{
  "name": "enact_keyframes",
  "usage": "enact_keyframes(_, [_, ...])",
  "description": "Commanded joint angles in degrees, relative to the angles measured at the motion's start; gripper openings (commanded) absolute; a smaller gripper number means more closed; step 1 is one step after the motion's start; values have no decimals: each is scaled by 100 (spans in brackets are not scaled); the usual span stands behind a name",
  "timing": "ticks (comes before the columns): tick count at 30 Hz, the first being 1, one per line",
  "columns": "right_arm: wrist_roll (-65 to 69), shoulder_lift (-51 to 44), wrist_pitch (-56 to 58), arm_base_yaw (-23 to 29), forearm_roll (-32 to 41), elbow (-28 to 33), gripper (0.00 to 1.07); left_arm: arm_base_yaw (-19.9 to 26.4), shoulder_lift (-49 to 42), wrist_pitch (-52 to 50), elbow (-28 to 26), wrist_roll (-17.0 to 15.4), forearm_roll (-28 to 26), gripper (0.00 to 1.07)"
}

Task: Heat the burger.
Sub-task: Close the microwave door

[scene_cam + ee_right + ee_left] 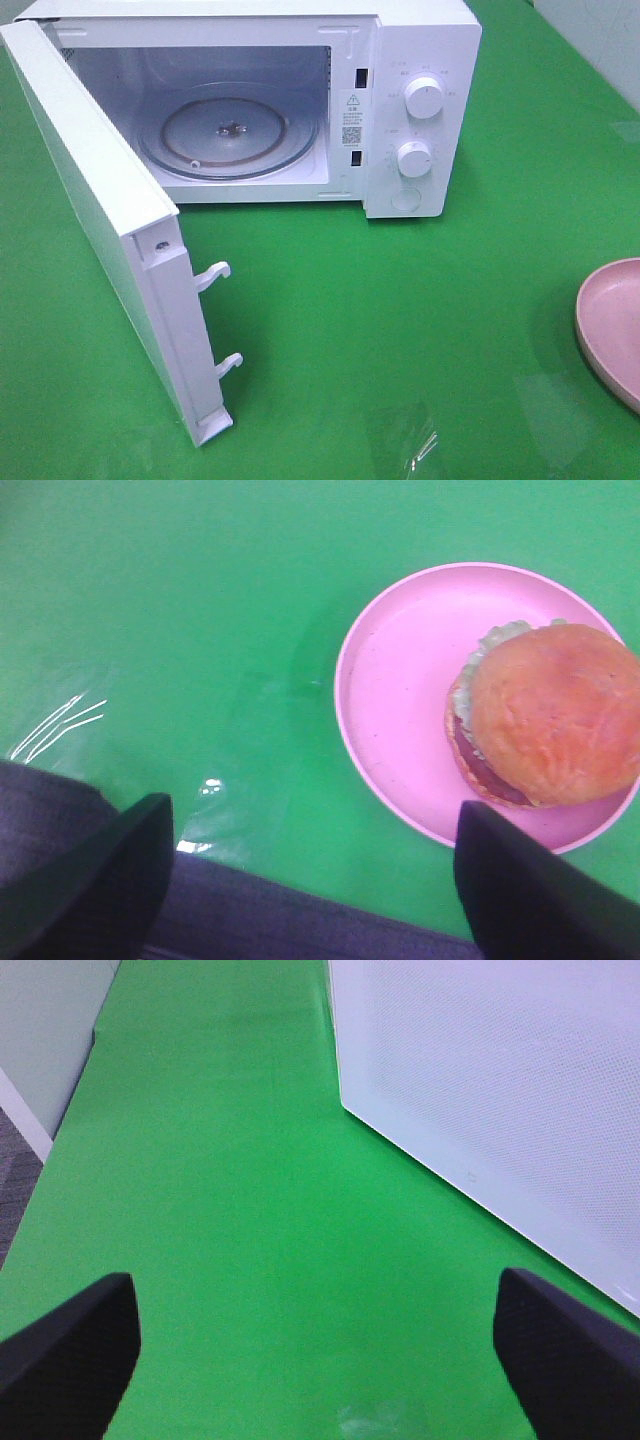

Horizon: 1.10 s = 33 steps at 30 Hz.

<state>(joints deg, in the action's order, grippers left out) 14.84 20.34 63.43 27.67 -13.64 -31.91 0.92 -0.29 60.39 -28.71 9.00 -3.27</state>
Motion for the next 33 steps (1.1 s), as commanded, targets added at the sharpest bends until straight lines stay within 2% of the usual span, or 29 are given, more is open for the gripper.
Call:
enact_keyframes(1, [-86,-315,-212,-315,-17,115,76,23,-103,-80,6,-34,17,88])
enact_keyframes(4, [-92,-825,-510,-796,69,223,76,23,-103,-80,6,-34,17,88])
enact_keyframes(5, [-92,-825,-510,-796,69,223,76,23,-103,-80,6,-34,17,88])
enact_keyframes(9, [-498,-1604,-550,-1387,481,252,76,23,-103,-80,6,-34,17,88])
enact_keyframes(12, [-521,-1742,-556,-1467,521,252,76,23,-103,-80,6,-34,17,88])
enact_keyframes(15, [-510,-2212,-556,-1805,573,252,76,23,-103,-80,6,-34,17,88])
enact_keyframes(17, [-510,-2200,-556,-1931,579,252,76,23,-103,-80,6,-34,17,88])
enact_keyframes(24, [-458,-2200,-556,-2137,590,252,76,23,-109,-80,6,-34,11,88])
enact_keyframes(33, [-458,-2200,-556,-2137,590,252,76,23,-109,-80,6,-34,11,88])
